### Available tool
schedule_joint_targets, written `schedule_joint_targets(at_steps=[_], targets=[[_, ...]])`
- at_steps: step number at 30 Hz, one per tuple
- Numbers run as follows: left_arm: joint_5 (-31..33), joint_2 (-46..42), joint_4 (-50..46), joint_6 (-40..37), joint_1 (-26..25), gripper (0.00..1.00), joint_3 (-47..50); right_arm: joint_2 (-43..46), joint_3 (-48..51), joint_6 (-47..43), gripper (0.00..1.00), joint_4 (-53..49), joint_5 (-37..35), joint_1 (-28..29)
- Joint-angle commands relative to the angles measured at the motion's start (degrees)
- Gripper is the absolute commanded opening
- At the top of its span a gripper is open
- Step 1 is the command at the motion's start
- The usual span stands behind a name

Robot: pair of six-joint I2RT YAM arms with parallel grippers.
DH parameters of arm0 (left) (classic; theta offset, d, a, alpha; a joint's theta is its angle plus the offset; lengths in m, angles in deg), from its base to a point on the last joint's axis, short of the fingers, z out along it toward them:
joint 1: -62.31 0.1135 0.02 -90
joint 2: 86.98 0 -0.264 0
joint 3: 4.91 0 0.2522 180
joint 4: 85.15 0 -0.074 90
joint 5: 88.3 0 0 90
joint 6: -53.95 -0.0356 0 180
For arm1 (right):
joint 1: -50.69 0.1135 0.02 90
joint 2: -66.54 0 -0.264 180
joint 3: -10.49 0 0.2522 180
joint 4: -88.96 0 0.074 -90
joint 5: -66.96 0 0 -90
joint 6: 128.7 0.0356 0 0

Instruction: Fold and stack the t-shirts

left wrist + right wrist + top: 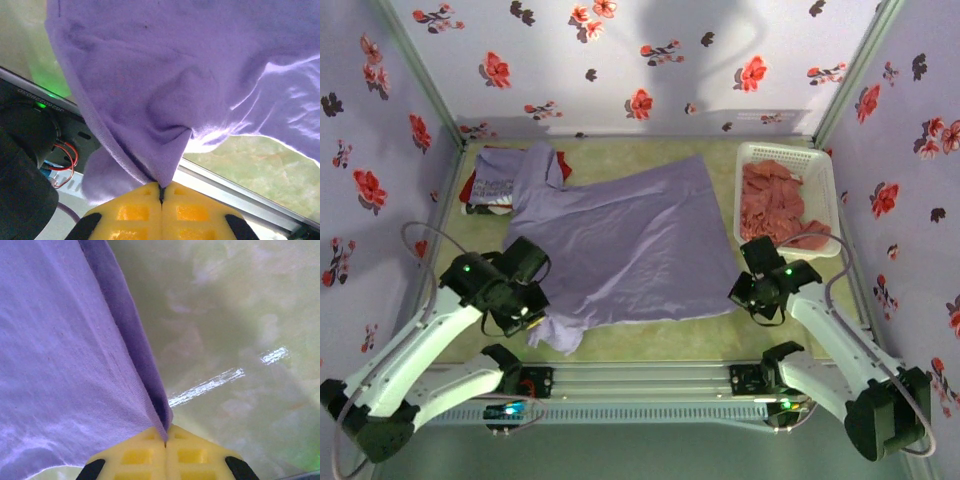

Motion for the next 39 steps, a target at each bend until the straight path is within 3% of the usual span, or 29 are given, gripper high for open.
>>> schedule_joint_targets(at_steps=[1, 10, 19, 27, 39], targets=[[-0.62, 1.04, -3.31, -3.44, 2.03, 0.00, -0.18, 1.53, 0.02, 2.09, 0.00, -2.22, -3.03, 0.77], [-9.16, 9.57, 3.40, -19.98, 18.14, 0.00, -2.72, -9.10, -7.59, -2.46, 0.00, 2.19, -7.45, 0.33], [-9.01, 24.76, 8.88, -34.13, 29.95, 0.00, -6.71, -26.12, -19.80, -8.34, 0.00, 7.48, -9.68, -1.48], [-11.74, 36.20, 14.99, -38.96, 33.75, 0.00, -10.64, -36.42, -28.38, -10.60, 0.00, 9.01, -9.77, -1.47], [-10.28, 46.02, 10.43, -45.55, 40.32, 0.00, -20.90, -45.73, -36.29, -12.38, 0.00, 7.97, -10.45, -1.56]])
